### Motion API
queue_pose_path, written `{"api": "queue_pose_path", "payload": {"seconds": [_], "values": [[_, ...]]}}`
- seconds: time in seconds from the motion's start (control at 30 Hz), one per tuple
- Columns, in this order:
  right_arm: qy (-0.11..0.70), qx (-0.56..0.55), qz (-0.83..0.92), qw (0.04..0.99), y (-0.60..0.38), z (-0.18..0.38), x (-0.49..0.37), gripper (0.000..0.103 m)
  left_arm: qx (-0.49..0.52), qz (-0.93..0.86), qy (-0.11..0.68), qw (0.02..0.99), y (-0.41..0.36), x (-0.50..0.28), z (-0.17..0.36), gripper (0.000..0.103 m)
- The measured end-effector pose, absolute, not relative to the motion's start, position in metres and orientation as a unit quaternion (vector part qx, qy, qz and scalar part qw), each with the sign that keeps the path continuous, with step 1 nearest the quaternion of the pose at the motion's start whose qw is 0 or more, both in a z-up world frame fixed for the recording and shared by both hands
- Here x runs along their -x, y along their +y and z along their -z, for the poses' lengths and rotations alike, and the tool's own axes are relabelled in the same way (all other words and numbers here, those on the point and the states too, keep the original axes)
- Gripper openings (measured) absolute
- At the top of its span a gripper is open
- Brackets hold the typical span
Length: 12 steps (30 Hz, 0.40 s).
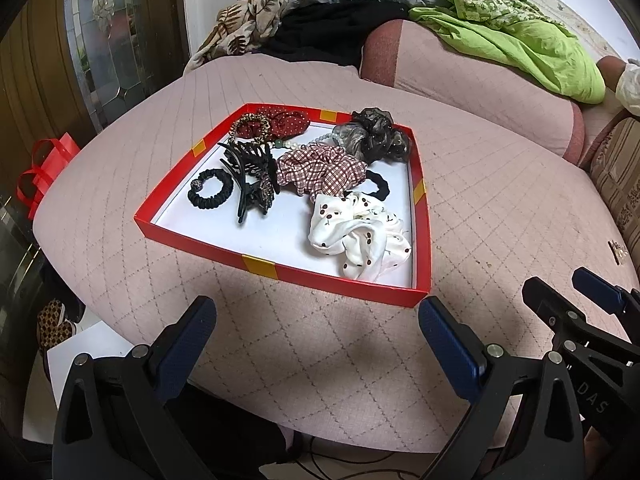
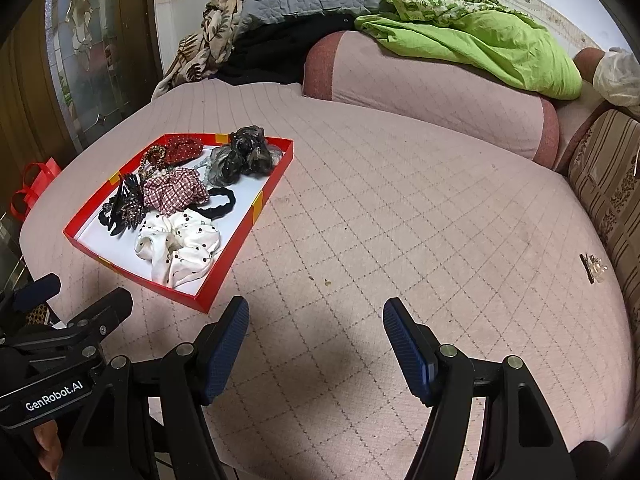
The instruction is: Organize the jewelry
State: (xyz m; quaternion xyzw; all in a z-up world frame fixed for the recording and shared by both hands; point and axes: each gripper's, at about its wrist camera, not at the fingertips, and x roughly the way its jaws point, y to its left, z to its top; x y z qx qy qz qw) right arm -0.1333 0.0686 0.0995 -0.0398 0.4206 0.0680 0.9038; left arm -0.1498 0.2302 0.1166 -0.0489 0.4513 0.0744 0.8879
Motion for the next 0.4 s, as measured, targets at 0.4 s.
{"api": "queue_pose_path", "payload": {"seconds": [0.4], "values": [[0.427,0.024,-0.07,0.901,0.058,-0.097,0.128,0.074,0.048,-0.093,0.44,0.892,0.23,0.145,-0.131,0.101]]}}
